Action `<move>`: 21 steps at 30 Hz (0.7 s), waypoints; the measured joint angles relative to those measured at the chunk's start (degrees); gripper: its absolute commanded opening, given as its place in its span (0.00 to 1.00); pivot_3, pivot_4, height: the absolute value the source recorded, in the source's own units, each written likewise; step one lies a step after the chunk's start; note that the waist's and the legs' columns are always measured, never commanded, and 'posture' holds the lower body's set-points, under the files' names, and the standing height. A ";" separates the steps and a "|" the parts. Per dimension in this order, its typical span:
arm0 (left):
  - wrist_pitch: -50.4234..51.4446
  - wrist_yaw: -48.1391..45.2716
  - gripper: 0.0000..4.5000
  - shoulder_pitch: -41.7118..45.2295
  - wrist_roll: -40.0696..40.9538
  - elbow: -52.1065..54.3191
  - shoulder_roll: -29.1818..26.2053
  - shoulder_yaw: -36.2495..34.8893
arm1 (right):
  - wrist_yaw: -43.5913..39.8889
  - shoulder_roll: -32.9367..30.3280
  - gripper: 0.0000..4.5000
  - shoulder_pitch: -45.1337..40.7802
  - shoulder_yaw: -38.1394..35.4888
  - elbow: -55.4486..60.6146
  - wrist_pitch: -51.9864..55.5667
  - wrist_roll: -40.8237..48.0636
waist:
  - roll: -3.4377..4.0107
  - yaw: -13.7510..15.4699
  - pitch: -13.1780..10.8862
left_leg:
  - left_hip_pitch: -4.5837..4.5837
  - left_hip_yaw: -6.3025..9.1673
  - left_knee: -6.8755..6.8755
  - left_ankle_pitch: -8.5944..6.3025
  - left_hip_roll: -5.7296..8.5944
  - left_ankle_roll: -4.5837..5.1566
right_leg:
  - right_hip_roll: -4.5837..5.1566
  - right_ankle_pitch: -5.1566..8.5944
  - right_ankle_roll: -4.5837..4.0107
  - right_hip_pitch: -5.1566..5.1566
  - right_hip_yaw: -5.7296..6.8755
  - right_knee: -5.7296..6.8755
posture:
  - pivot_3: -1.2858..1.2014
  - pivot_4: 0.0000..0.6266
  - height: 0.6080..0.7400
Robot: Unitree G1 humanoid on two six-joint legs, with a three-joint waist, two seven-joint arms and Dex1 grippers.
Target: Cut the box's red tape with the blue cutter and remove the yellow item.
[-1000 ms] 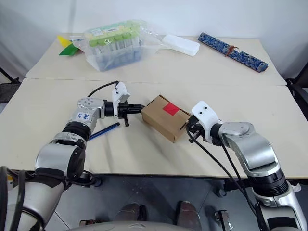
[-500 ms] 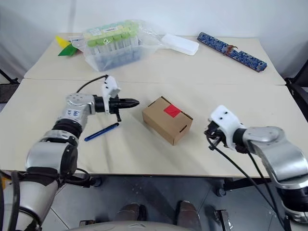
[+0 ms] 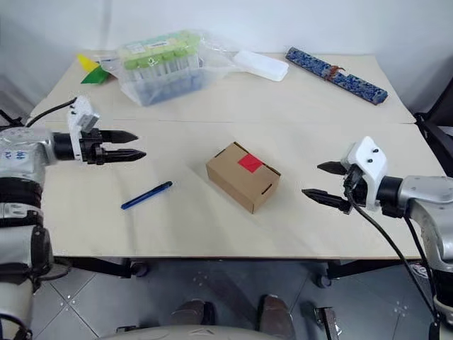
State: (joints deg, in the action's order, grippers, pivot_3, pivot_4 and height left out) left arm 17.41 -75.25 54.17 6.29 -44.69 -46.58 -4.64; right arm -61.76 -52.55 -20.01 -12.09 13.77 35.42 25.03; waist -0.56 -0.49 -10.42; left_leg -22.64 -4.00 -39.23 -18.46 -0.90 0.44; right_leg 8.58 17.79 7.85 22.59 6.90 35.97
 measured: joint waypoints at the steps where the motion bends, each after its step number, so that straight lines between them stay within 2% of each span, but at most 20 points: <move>1: 2.04 -0.21 0.99 -3.58 0.93 4.10 -1.76 -0.52 | -1.01 0.34 1.00 -2.48 1.65 -0.68 -0.49 0.55 | 0.00 0.07 0.00 | 0.01 0.00 -0.02 0.00 -0.01 0.00 | 0.00 0.00 0.00 -0.01 -0.04 0.00 | 0.52 0.24 1.00; 4: 7.73 -1.10 0.99 -15.82 3.77 13.46 -7.22 -4.38 | -1.97 1.92 1.00 -8.38 5.01 -1.17 -1.30 1.00 | -0.02 -0.99 -0.01 | 0.24 0.19 0.14 -0.01 -0.06 0.00 | -0.01 0.00 0.00 0.00 -0.24 0.05 | 0.52 0.24 1.00; 7: 10.00 0.71 0.99 -23.41 7.83 22.37 -7.28 -8.63 | -1.42 5.46 1.00 -11.89 7.92 -1.48 -1.45 1.17 | -0.04 -0.68 -0.03 | 0.23 0.24 0.07 -0.01 -0.10 0.00 | 0.00 0.00 0.00 -0.06 -0.21 0.06 | 0.52 0.24 1.00; 13: 9.23 3.75 0.99 -30.09 9.84 28.73 -6.07 -9.78 | -1.26 8.02 1.00 -14.05 12.34 0.67 -0.15 2.34 | -0.05 0.79 -0.03 | 0.23 0.17 0.02 -0.06 0.01 0.10 | 0.06 -0.03 0.05 -0.08 -0.31 0.02 | 0.52 0.24 1.00; 21: 4.20 2.91 0.99 -31.46 8.84 28.81 -5.57 -3.37 | -0.92 8.77 1.00 -15.61 14.30 5.20 1.56 4.82 | -0.04 0.41 -0.02 | 0.24 0.06 0.04 -0.07 -0.01 0.09 | 0.02 -0.03 0.04 -0.04 -0.33 0.03 | 0.52 0.24 1.00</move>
State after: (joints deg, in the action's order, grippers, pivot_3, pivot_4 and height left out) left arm 21.61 -72.34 22.71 15.13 -15.88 -52.15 -8.01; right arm -62.67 -43.78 -35.62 2.21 18.97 36.98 29.84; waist -0.61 -0.07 -10.45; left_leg -22.39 -3.95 -39.19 -18.53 -0.92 0.53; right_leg 8.60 17.76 7.89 22.55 6.57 36.00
